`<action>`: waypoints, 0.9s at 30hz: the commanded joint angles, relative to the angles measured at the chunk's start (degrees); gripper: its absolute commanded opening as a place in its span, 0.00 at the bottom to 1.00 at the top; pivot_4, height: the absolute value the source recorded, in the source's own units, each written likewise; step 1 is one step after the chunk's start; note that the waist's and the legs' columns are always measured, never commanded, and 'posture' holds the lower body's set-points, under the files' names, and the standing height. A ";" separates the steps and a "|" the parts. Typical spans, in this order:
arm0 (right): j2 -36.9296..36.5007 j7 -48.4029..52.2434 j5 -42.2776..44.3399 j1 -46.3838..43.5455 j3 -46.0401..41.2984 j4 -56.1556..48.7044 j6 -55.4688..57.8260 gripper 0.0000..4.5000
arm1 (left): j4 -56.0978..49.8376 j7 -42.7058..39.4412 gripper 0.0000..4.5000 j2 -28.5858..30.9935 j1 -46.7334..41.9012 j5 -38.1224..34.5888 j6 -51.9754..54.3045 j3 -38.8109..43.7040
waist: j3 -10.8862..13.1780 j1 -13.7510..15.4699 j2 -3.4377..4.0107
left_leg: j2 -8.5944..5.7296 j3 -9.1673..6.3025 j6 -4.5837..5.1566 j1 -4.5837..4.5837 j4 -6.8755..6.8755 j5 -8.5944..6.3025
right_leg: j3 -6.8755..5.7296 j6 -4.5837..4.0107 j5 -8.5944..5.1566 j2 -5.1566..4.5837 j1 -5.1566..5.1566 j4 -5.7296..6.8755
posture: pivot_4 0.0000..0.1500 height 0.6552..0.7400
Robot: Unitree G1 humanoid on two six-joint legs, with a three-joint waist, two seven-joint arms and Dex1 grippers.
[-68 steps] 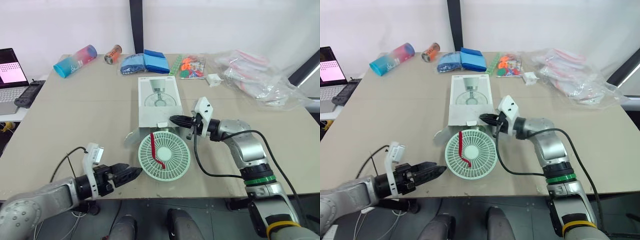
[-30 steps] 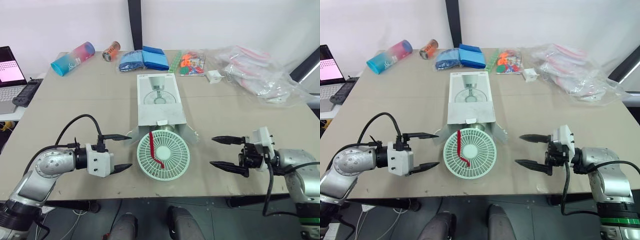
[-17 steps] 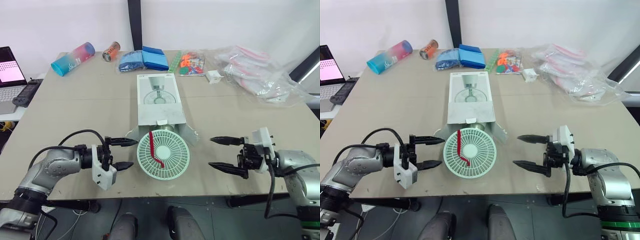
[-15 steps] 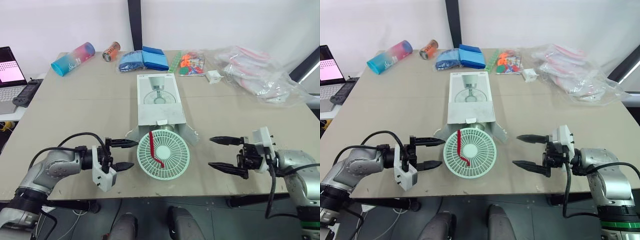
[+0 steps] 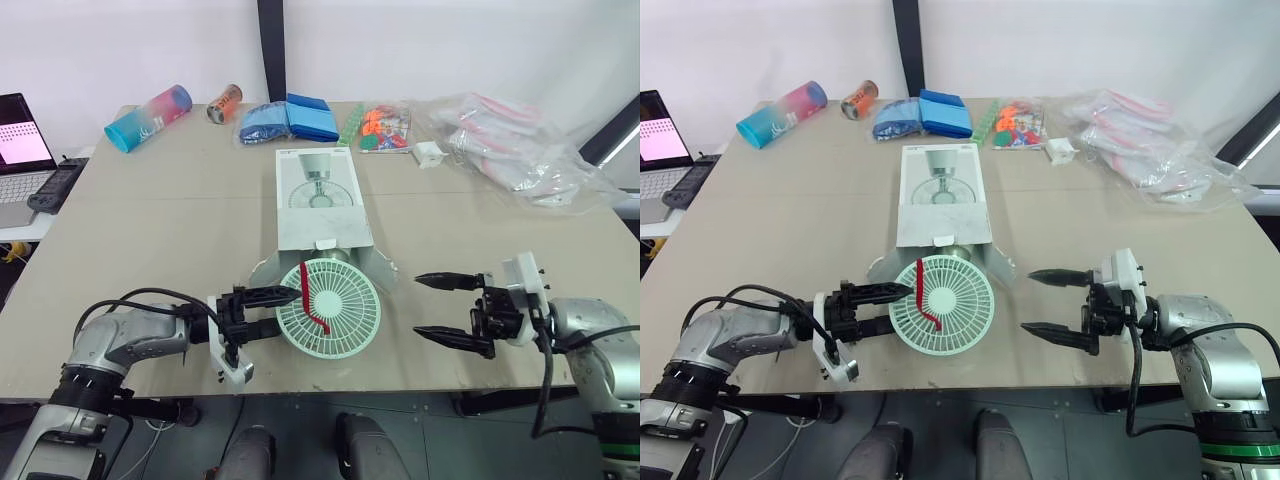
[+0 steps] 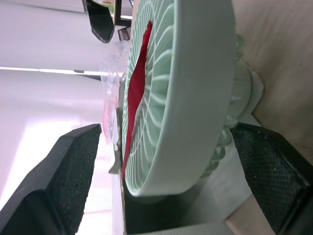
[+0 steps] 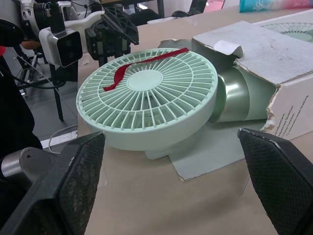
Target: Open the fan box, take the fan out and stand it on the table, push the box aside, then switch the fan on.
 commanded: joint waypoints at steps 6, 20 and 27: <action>-0.50 -0.47 0.23 -0.73 -0.07 -1.90 -0.55 0.99 | -0.71 18.72 1.00 2.28 -2.78 14.46 2.74 -3.90 | -0.01 0.00 0.00 | 0.00 0.00 0.01 0.00 0.01 0.00 | 0.00 0.01 0.03 0.00 0.00 0.02 | 1.00 1.00; -0.39 0.21 0.25 -0.31 0.30 -2.05 -0.97 0.99 | 1.17 30.26 1.00 5.99 -6.56 18.63 9.08 -13.78 | -0.02 -0.04 0.02 | -0.02 0.02 0.03 0.00 0.05 -0.02 | 0.00 0.02 0.04 -0.02 0.00 0.10 | 1.00 1.00; -0.54 0.06 -0.10 -0.37 0.57 -1.46 -1.65 1.00 | 2.31 31.27 0.86 6.82 -8.68 18.28 10.77 -17.42 | -0.03 -0.01 0.01 | -0.05 0.02 0.04 0.00 0.09 -0.02 | 0.00 0.02 0.04 -0.04 0.00 0.17 | 1.00 1.00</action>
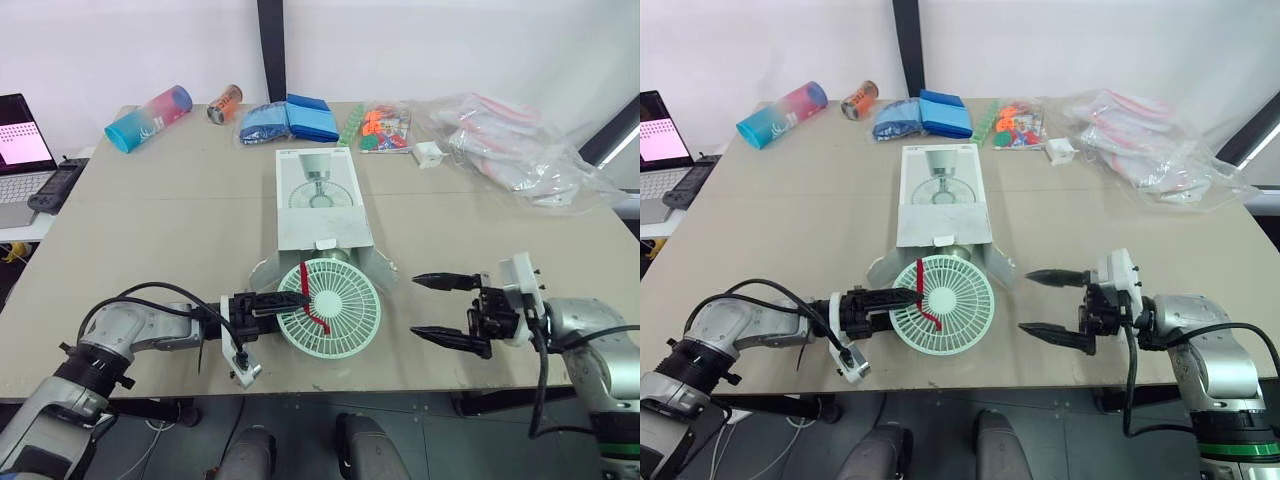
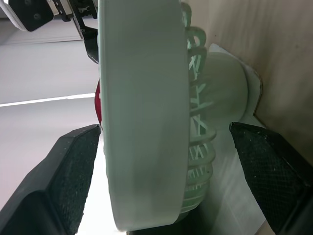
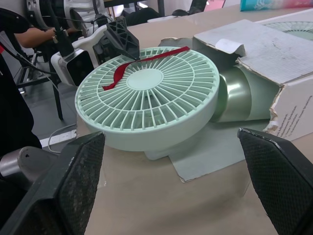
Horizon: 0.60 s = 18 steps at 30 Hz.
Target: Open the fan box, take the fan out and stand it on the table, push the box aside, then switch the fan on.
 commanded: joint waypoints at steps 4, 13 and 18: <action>-0.50 0.64 0.56 -0.27 -0.74 -1.51 -1.04 1.00 | 0.59 1.94 0.55 1.09 -2.19 -0.94 1.35 -1.70 | -0.01 0.01 0.00 | 0.01 0.00 0.00 0.01 0.00 0.00 | 0.00 0.00 0.00 0.01 0.00 0.02 | 1.00 1.00; 1.25 3.60 0.16 -2.21 0.32 -2.43 -7.37 1.00 | 0.89 0.84 0.42 1.21 -3.06 -5.16 1.04 -2.54 | -0.05 -0.06 0.00 | 0.00 0.03 0.00 0.04 0.05 0.00 | 0.02 0.00 0.00 0.01 0.00 0.12 | 1.00 1.00; 2.22 5.33 0.47 -3.66 1.04 -1.58 -9.97 1.00 | 2.60 -5.09 0.42 0.40 -3.14 -14.49 -0.31 -2.04 | -0.05 -0.05 -0.01 | 0.00 0.03 0.00 0.04 0.06 0.00 | 0.02 0.00 0.00 0.00 0.00 0.14 | 1.00 1.00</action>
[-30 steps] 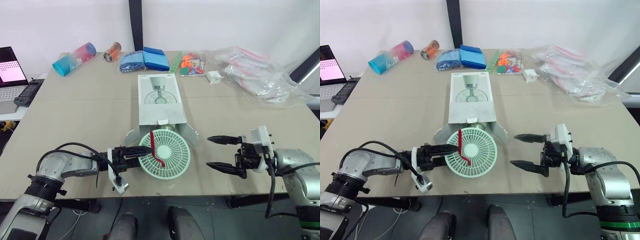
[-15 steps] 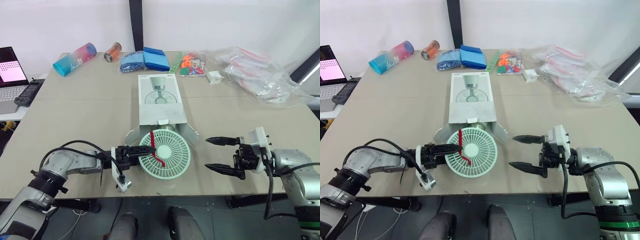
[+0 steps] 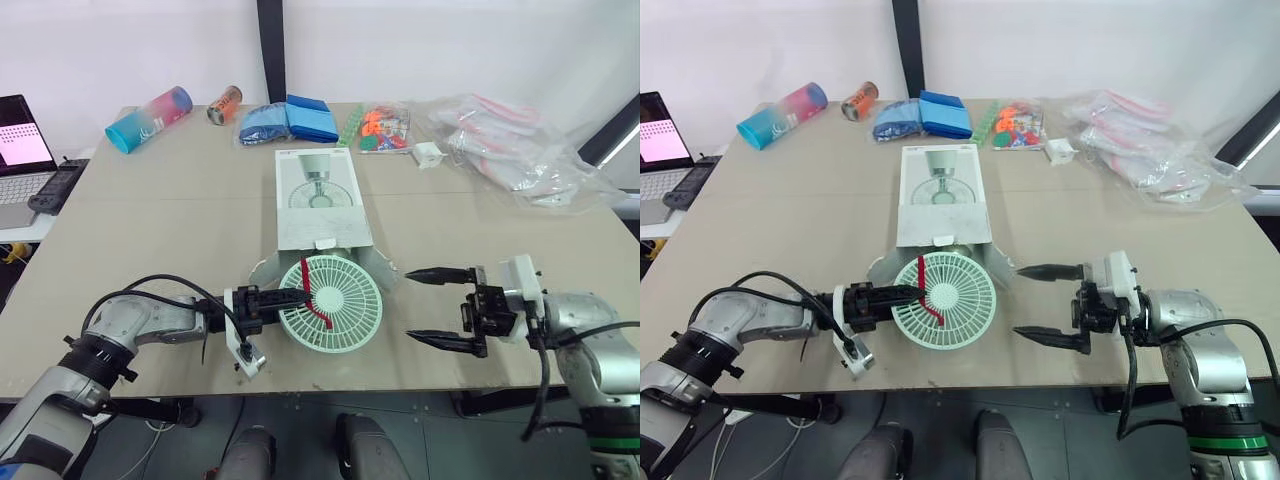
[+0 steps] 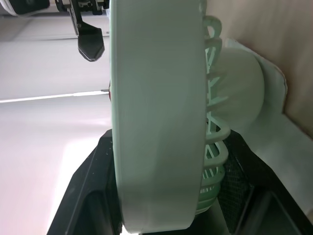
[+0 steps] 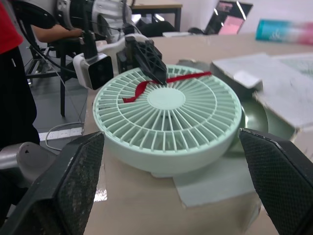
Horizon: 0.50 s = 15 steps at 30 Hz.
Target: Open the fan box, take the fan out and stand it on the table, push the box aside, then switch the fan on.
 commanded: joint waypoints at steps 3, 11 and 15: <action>0.18 0.57 0.83 -1.76 0.69 -1.20 -0.30 1.00 | 0.78 -10.74 0.42 0.19 0.24 -18.92 -1.01 -0.65 | 0.00 -0.01 0.01 | 0.00 0.01 0.00 0.00 0.01 0.00 | 0.01 0.00 0.00 -0.01 0.00 0.01 | 1.00 1.00; -0.54 0.17 0.08 -2.52 0.98 1.55 0.65 1.00 | -14.57 -40.12 0.42 9.87 8.83 -61.39 11.92 -6.28 | -0.15 -0.16 0.08 | 0.09 0.15 0.05 0.12 0.02 -0.03 | 0.05 -0.04 -0.03 0.00 -0.03 0.16 | 1.00 1.00; -0.15 -0.07 0.26 -2.64 1.51 1.41 1.07 1.00 | -24.13 -50.13 0.42 12.94 12.55 -79.34 26.20 -2.91 | -0.24 -0.17 0.08 | 0.10 0.22 0.07 0.21 0.05 -0.04 | 0.09 -0.05 -0.05 0.03 0.01 0.24 | 1.00 1.00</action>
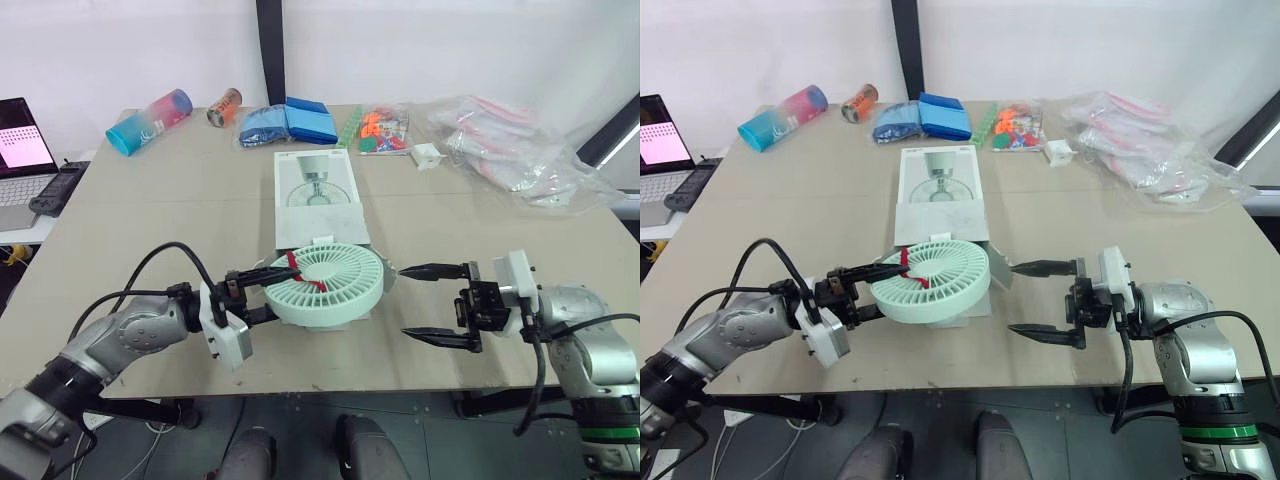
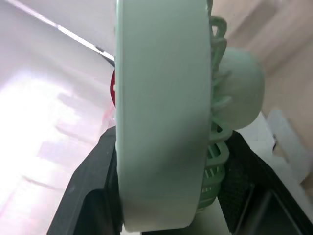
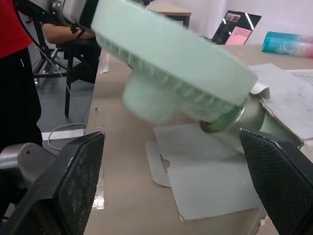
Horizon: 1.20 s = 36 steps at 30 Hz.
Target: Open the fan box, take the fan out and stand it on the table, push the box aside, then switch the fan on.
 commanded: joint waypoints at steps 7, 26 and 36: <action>1.61 -1.93 0.31 -2.28 0.66 -0.85 0.76 1.00 | -18.67 -13.78 0.42 4.04 5.58 -40.96 41.38 12.11 | -0.02 -0.09 -0.01 | 0.00 0.15 0.13 0.27 0.00 -0.08 | 0.13 0.02 -0.15 0.04 0.15 0.17 | 1.00 1.00; 6.51 -5.43 -0.44 -5.88 2.36 2.64 1.22 1.00 | -39.13 12.01 0.42 -3.75 22.40 -61.66 71.27 46.29 | 0.06 -0.48 -0.14 | 0.08 0.47 0.21 0.37 -0.03 -0.18 | 0.53 -0.06 -0.32 0.16 -0.03 0.34 | 1.00 1.00; 7.56 -1.74 -0.79 -8.26 4.35 5.98 1.06 1.00 | -45.34 27.54 0.42 -9.23 31.43 -59.36 73.28 61.09 | 0.06 -0.53 -0.20 | 0.11 0.63 0.19 0.41 -0.04 -0.19 | 0.74 -0.07 -0.31 0.25 -0.04 0.32 | 1.00 1.00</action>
